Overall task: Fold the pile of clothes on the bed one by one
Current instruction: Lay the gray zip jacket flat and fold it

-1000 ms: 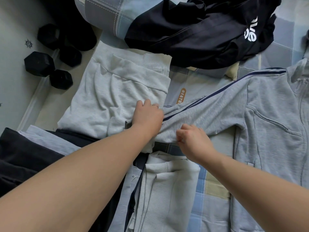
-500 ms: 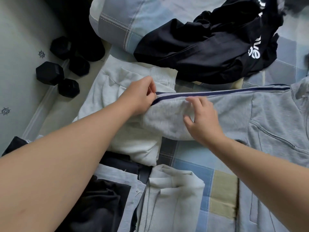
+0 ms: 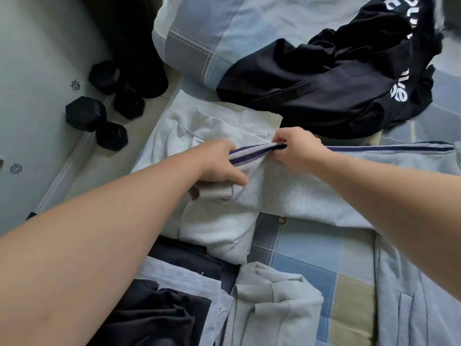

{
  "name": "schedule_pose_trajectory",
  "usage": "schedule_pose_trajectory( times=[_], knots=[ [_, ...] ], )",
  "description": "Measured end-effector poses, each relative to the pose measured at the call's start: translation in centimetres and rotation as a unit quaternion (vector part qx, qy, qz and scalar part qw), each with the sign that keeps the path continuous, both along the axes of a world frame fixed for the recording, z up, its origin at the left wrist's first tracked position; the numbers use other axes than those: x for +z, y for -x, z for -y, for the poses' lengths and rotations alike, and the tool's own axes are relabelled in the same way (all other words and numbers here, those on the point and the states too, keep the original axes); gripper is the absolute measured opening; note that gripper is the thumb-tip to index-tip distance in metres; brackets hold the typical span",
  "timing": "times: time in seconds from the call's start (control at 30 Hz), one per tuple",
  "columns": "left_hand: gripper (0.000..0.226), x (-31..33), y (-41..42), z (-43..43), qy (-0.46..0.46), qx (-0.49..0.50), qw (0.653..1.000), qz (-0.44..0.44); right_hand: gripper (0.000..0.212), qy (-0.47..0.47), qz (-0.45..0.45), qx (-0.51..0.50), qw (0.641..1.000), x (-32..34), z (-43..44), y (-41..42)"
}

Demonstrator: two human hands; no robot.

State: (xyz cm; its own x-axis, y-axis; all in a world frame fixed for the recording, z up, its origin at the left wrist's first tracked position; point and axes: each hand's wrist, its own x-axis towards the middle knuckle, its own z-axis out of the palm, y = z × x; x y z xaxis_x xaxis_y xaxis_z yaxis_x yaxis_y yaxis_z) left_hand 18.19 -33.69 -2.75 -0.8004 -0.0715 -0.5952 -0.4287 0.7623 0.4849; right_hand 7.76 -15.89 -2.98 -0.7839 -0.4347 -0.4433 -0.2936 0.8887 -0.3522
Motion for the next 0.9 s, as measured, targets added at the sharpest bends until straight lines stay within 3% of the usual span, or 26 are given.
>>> schedule_pose_trajectory(
  times=[0.1,0.17,0.23,0.3,0.4,0.43,0.5,0.57,0.63,0.7,0.8,0.9],
  knots=[
    [0.018,-0.3,-0.8,1.5,-0.06,0.126,0.99,0.017,0.012,0.019,0.026,0.008,0.999,0.5,0.6,0.4],
    [0.023,-1.0,-1.6,2.9,-0.144,0.266,0.953,0.016,0.013,0.033,0.035,0.015,0.999,0.4,1.0,0.5],
    [0.02,-2.1,-2.3,3.5,-0.178,0.343,0.922,0.0,0.011,0.039,0.025,0.021,0.999,0.1,1.6,0.3],
    [0.023,-3.2,-2.5,3.6,-0.146,0.383,0.912,-0.02,0.011,0.029,-0.012,0.022,0.999,-0.2,2.3,-0.4],
    [0.017,-3.3,-2.1,2.4,0.01,0.43,0.899,-0.079,0.034,0.037,-0.122,-0.003,0.992,-0.8,2.9,-1.6],
    [0.02,-2.8,-2.2,1.7,0.08,0.421,0.896,-0.115,0.041,0.054,-0.147,-0.016,0.987,-0.9,2.6,-2.2],
    [0.025,-1.9,-2.5,0.2,0.196,0.293,0.896,-0.271,0.05,0.084,-0.176,-0.038,0.98,-1.4,0.7,-3.2],
    [0.024,-1.7,-2.3,-2.1,0.169,0.084,0.897,-0.399,0.058,0.06,-0.17,-0.084,0.98,-2.4,-2.7,-3.9],
    [0.031,-2.2,-2.0,-5.0,0.123,-0.128,0.933,-0.312,0.066,-0.029,-0.121,-0.153,0.98,-3.7,-6.3,-4.5],
    [0.043,-3.5,-1.7,-6.9,0.155,-0.24,0.943,-0.168,0.072,-0.102,-0.024,-0.212,0.972,-4.9,-9.1,-4.9],
    [0.06,-5.2,-1.7,-6.7,0.2,-0.186,0.959,-0.079,0.076,-0.09,0.121,-0.223,0.963,-6.5,-10.3,-5.3],
    [0.069,-5.9,-1.9,-6.6,0.245,-0.145,0.957,-0.052,0.069,-0.026,0.205,-0.121,0.971,-6.5,-9.0,-6.3]
  ],
)
